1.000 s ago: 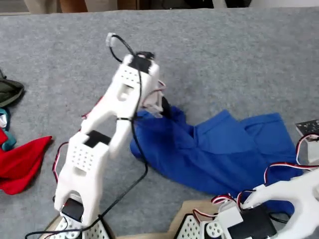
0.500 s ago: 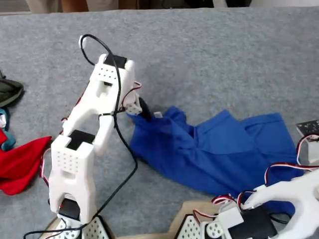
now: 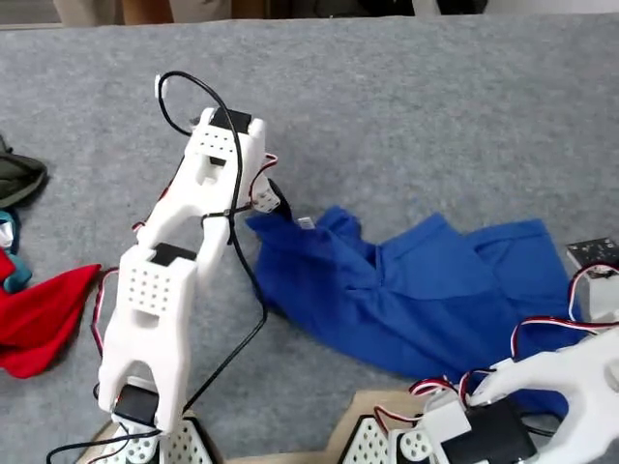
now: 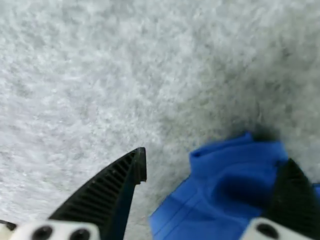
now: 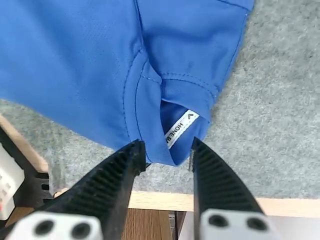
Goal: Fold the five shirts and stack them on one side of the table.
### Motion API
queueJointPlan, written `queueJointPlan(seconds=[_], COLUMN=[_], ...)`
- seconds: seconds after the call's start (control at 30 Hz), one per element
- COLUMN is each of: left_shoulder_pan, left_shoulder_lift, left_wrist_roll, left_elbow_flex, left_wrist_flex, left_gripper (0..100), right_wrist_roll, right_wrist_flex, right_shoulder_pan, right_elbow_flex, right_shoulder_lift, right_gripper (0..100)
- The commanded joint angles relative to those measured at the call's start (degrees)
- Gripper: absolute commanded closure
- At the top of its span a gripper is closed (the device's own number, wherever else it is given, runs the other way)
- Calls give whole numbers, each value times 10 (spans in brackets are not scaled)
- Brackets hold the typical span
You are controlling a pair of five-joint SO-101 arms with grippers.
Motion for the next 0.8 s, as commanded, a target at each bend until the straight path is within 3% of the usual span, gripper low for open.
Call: queueJointPlan(seconds=[0.0, 0.23, 0.6, 0.77], left_shoulder_pan=[0, -1, 0, 0], left_shoulder_lift=[8, 10, 10, 10], left_wrist_roll=[13, 16, 17, 17], left_elbow_flex=[-46, -47, -48, -108], left_wrist_flex=[0, 0, 0, 25], left_gripper=[693, 888, 978, 980], right_wrist_roll=[5, 5, 5, 5], right_wrist_flex=[-6, -6, -6, -6], right_shoulder_pan=[8, 7, 6, 6], right_elbow_flex=[0, 0, 0, 0], right_shoulder_lift=[-22, -21, -20, -20], right_gripper=[835, 835, 835, 835])
